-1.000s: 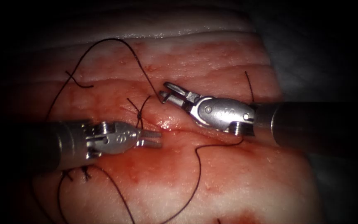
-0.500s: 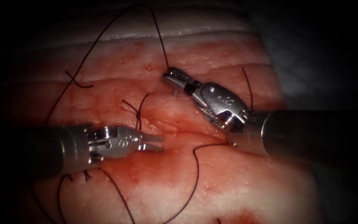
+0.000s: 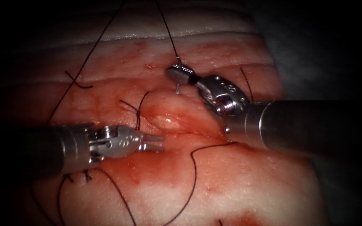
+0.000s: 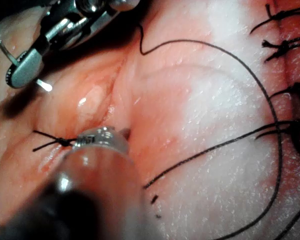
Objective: Wound Closure
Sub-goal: Using the right needle driver push the needle through the skin above the cut.
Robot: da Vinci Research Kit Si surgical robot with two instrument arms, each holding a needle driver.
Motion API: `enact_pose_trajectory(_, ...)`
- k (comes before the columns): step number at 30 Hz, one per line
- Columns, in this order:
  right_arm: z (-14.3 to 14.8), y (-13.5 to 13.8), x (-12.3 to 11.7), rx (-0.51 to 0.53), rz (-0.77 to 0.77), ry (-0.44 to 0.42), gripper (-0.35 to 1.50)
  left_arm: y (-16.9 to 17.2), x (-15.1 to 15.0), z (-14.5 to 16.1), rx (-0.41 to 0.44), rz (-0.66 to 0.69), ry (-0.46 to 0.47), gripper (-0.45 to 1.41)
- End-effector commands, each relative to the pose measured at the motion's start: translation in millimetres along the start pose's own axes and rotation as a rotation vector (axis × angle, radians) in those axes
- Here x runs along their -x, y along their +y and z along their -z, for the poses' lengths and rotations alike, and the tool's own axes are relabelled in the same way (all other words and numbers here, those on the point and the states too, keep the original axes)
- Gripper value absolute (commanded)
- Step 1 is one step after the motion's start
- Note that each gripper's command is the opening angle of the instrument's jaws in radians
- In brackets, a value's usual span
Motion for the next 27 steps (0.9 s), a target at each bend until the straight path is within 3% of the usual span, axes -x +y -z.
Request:
enact_pose_trajectory(1, -1.1, -0.1, 0.5, -0.014, -0.034, -0.018, -0.35, -0.3, 0.0, -0.8, 0.000, -0.001, 0.001, -0.11)
enact_pose_trajectory(8, -0.9, -0.9, 2.3, -0.092, -0.268, -0.139, -0.35, -0.6, 0.2, -0.8, 0.001, -0.002, 0.002, -0.11)
enact_pose_trajectory(15, -0.2, -3.0, 3.6, -0.144, -0.367, -0.194, -0.35, -0.9, 0.4, -0.4, 0.008, -0.001, 0.005, -0.11)
enact_pose_trajectory(17, -0.1, -3.6, 3.6, -0.132, -0.370, -0.188, -0.35, -1.0, 0.5, -0.3, 0.007, -0.001, 0.004, -0.11)
enact_pose_trajectory(21, -0.2, -3.7, 1.9, -0.159, -0.305, -0.052, -0.33, -1.0, 0.5, -0.2, 0.008, -0.001, 0.004, -0.11)
enact_pose_trajectory(22, -0.2, -3.5, 1.5, -0.157, -0.252, -0.030, 0.12, -1.0, 0.5, -0.2, 0.007, -0.001, 0.004, -0.11)
enact_pose_trajectory(24, -0.3, -2.8, 0.5, -0.105, -0.184, 0.013, 0.76, -0.9, 0.4, -0.2, 0.007, -0.001, 0.004, -0.11)
enact_pose_trajectory(27, -0.4, -1.6, -0.4, -0.080, -0.080, 0.037, 1.08, -0.9, 0.4, -0.2, 0.007, 0.000, 0.004, -0.11)
